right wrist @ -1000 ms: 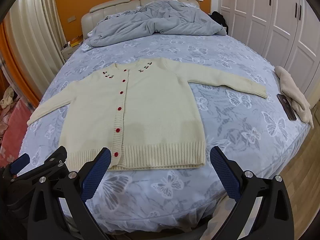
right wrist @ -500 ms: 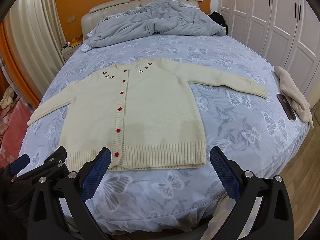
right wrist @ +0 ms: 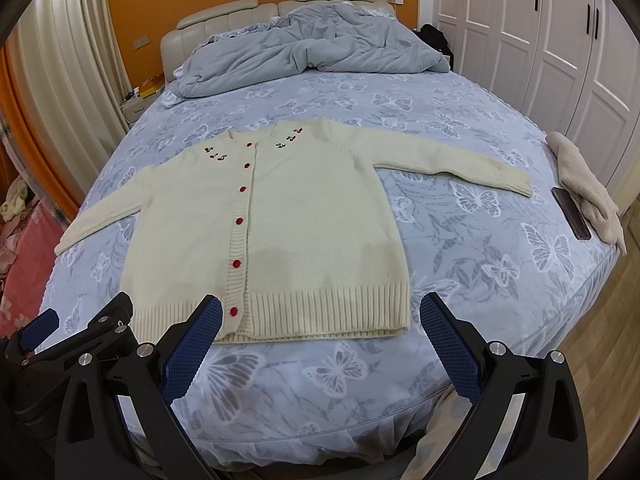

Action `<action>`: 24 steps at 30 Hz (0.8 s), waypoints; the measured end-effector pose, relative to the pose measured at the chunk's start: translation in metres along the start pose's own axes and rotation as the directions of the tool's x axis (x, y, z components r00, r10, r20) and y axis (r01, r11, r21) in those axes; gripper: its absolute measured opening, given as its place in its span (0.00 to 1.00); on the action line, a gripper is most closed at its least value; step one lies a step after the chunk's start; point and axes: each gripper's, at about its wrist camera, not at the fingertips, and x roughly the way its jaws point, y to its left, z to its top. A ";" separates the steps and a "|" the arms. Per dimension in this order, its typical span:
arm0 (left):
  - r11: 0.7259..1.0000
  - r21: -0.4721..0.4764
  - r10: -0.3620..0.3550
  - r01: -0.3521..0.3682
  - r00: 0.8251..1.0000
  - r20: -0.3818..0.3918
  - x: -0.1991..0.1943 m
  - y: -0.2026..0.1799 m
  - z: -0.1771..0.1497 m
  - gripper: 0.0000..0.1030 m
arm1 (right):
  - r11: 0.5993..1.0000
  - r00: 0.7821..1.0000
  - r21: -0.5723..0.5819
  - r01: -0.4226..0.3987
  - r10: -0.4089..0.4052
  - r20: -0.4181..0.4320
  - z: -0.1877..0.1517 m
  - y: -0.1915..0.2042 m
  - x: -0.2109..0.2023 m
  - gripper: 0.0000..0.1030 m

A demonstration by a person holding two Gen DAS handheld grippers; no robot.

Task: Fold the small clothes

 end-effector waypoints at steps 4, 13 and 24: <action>1.000 0.001 0.000 0.000 1.000 -0.001 0.000 0.000 0.000 0.92 | 1.000 1.000 0.001 0.000 0.000 0.000 0.000 -0.001 0.000 0.95; 1.000 0.001 0.000 0.000 1.000 -0.001 0.000 0.001 0.000 0.92 | 1.000 1.000 -0.001 0.001 -0.001 0.002 0.000 0.000 0.000 0.95; 1.000 0.000 0.002 -0.002 1.000 -0.004 0.000 0.002 0.001 0.92 | 1.000 1.000 0.004 0.003 -0.003 -0.007 0.001 0.000 0.001 0.95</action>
